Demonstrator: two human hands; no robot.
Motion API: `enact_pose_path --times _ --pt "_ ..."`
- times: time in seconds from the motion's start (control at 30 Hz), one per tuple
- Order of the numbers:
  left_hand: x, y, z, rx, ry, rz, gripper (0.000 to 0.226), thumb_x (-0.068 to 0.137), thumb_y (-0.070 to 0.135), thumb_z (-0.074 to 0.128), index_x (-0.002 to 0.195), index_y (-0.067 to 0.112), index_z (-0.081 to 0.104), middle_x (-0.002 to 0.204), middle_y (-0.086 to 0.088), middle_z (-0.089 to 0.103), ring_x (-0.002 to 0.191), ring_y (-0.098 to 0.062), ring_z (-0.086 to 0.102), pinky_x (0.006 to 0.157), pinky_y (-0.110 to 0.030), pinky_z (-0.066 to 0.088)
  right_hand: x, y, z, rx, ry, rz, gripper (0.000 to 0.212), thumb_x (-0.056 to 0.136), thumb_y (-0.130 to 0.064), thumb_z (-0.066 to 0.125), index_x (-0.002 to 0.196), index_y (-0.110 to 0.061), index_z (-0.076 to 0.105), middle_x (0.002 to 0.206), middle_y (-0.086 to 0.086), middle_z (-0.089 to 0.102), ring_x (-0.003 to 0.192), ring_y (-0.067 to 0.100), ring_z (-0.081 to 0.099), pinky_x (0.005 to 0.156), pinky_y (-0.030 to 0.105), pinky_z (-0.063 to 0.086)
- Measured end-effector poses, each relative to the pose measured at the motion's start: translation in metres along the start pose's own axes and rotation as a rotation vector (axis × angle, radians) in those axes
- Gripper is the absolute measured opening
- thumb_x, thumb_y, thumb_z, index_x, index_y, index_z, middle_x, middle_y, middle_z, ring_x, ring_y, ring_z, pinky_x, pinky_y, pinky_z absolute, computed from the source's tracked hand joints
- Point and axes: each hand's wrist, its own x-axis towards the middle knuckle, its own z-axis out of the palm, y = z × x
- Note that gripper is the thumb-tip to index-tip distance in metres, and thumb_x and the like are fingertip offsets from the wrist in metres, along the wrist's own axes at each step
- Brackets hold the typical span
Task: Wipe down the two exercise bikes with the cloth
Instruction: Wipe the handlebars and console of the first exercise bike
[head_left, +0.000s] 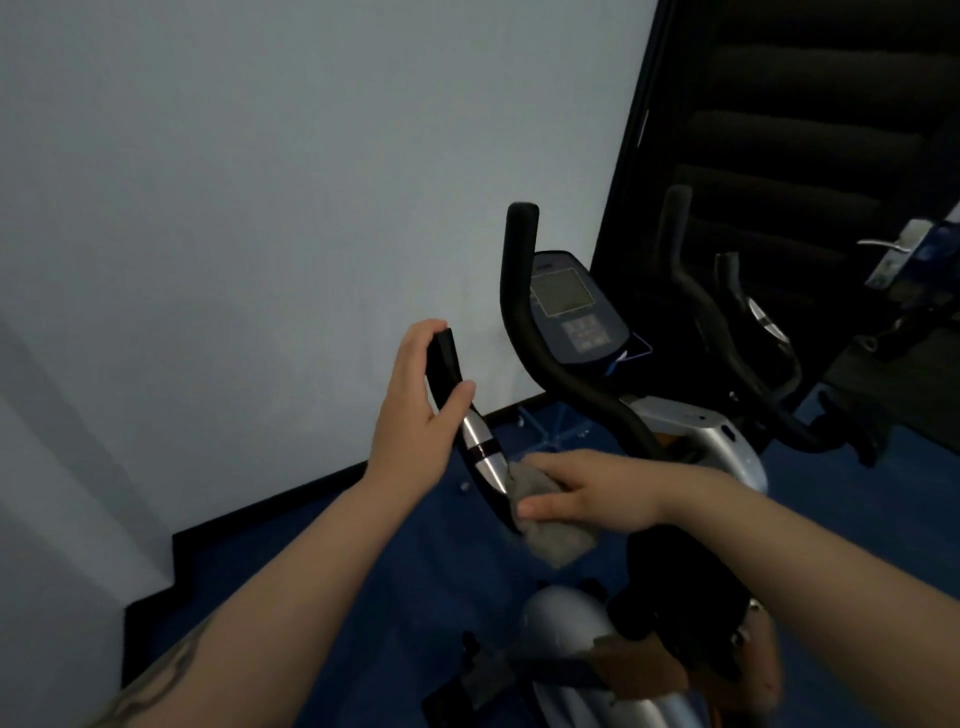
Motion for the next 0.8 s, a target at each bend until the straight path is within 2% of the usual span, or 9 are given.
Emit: enact_pose_path --times 0.1,0.17,0.23,0.4,0.47,0.53,0.6,0.7,0.8 --pt "-0.007 0.005 0.017 0.050 0.055 -0.055 0.077 0.090 0.014 0.063 0.151 0.024 0.018 0.157 0.005 0.020 0.143 -0.005 0.021 0.116 -0.021 0.020 0.010 -0.007 0.006 0.028 0.042 -0.005 0.032 0.092 -0.053 0.054 0.103 -0.023 0.053 0.098 -0.006 0.062 0.090 0.010 0.060 0.084 0.030 0.049" --pt "-0.019 0.008 0.027 0.073 0.077 -0.085 0.085 0.093 0.013 0.061 0.154 0.025 0.002 0.162 0.006 0.002 0.147 -0.002 0.004 0.119 -0.019 0.008 0.011 0.000 0.010 0.081 0.024 -0.024 0.025 0.093 -0.051 0.055 0.101 -0.028 0.053 0.097 -0.009 0.062 0.089 0.007 0.061 0.082 0.028 0.050" --pt "-0.033 0.011 0.036 0.028 0.088 -0.124 0.082 0.098 0.018 0.055 0.154 0.026 -0.004 0.162 0.010 -0.004 0.147 0.002 0.000 0.117 -0.015 0.004 -0.001 0.009 -0.002 -0.009 -0.069 -0.043 0.013 0.092 -0.047 0.058 0.095 -0.036 0.053 0.093 -0.011 0.062 0.086 0.004 0.060 0.079 0.024 0.048" --pt "-0.039 0.015 0.046 -0.011 0.140 -0.225 0.072 0.102 0.024 0.046 0.153 0.032 -0.005 0.161 0.015 -0.003 0.145 0.006 0.002 0.108 0.000 0.005 -0.011 0.030 -0.036 -0.185 -0.133 -0.063 0.020 0.095 -0.035 0.060 0.104 -0.017 0.060 0.094 -0.006 0.059 0.090 0.011 0.057 0.081 0.027 0.043" --pt "-0.040 0.017 0.049 -0.012 0.155 -0.247 0.069 0.102 0.025 0.044 0.152 0.033 -0.003 0.161 0.015 0.000 0.143 0.008 0.005 0.106 0.002 0.006 -0.002 0.029 -0.024 -0.174 -0.121 -0.091 0.013 0.098 -0.036 0.053 0.095 -0.023 0.055 0.088 -0.009 0.055 0.088 0.013 0.056 0.083 0.032 0.044" --pt "-0.042 0.018 0.051 -0.009 0.172 -0.255 0.068 0.102 0.026 0.044 0.151 0.035 -0.002 0.160 0.015 0.005 0.142 0.010 0.009 0.105 0.003 0.008 0.003 0.029 -0.012 -0.142 -0.096 -0.137 0.018 0.099 -0.044 0.046 0.086 -0.032 0.048 0.086 -0.009 0.055 0.087 0.014 0.057 0.085 0.038 0.046" --pt "-0.043 0.019 0.050 0.001 0.182 -0.264 0.067 0.102 0.027 0.044 0.150 0.039 -0.001 0.157 0.019 0.009 0.138 0.016 0.012 0.105 0.002 0.011 -0.002 0.034 -0.014 -0.179 -0.102 -0.205 0.025 0.096 -0.054 0.044 0.090 -0.030 0.049 0.091 -0.006 0.057 0.088 0.013 0.058 0.087 0.041 0.048" --pt "-0.047 0.022 0.052 0.000 0.193 -0.309 0.065 0.103 0.029 0.043 0.149 0.042 0.000 0.153 0.024 0.012 0.136 0.018 0.014 0.106 0.000 0.013 -0.013 0.044 -0.025 -0.318 -0.160 -0.265 0.033 0.093 -0.056 0.049 0.106 -0.025 0.049 0.101 -0.004 0.054 0.094 0.013 0.056 0.089 0.039 0.046" --pt "-0.055 0.027 0.062 0.007 0.231 -0.338 0.061 0.104 0.027 0.040 0.150 0.039 0.002 0.153 0.023 0.013 0.134 0.019 0.017 0.103 0.003 0.013 -0.009 0.035 -0.020 -0.378 -0.179 -0.270 0.034 0.094 -0.056 0.047 0.101 -0.023 0.047 0.093 -0.005 0.053 0.089 0.014 0.055 0.081 0.036 0.044"
